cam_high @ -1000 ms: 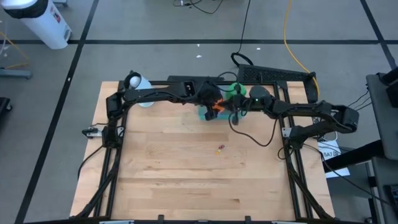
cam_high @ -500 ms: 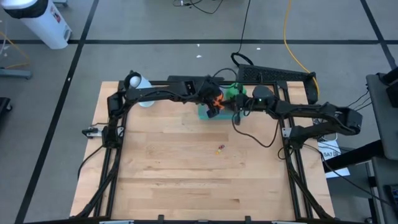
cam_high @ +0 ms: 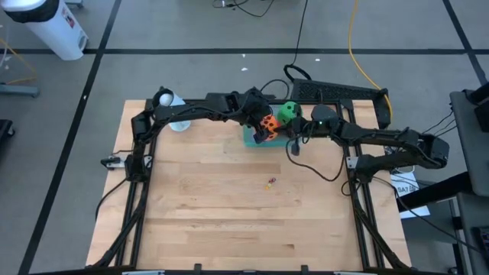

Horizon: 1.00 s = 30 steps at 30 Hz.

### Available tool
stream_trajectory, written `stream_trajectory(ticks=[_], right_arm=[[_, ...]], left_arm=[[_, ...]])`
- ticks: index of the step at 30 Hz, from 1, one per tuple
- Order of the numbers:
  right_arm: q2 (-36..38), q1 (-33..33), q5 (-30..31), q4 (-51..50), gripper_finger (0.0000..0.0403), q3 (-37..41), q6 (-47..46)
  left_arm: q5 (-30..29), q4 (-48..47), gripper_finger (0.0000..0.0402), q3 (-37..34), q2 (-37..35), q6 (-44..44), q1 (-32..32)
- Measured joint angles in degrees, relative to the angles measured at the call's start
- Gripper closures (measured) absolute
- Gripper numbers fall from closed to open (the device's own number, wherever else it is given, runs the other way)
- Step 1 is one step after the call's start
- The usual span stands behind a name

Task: Pick & Place Dice
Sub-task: Put the large orange die into the bin

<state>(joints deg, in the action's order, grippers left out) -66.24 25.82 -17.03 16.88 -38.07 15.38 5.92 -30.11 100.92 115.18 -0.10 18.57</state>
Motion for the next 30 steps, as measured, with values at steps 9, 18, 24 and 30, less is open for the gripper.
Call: stream_trajectory(ticks=[9,18,24,30], right_arm=[[-1.09,1.11,0.14,-1.91,0.0403,-0.12,0.78],[-3.58,1.53,0.2,-3.26,0.0403,-0.1,0.34],[-5.69,1.53,0.21,-3.01,0.0403,-0.06,0.33],[-6.36,1.55,0.34,-2.81,0.0403,-0.01,0.16]], left_arm=[[-0.5,2.12,0.0002,-0.15,0.23,1.51,-0.68],[-0.39,1.88,0.0002,-0.22,0.26,1.7,-0.92],[-0.76,1.4,0.0002,-0.24,0.28,2.03,-0.9],[-1.54,1.41,0.0002,-0.24,0.28,2.42,-0.85]])
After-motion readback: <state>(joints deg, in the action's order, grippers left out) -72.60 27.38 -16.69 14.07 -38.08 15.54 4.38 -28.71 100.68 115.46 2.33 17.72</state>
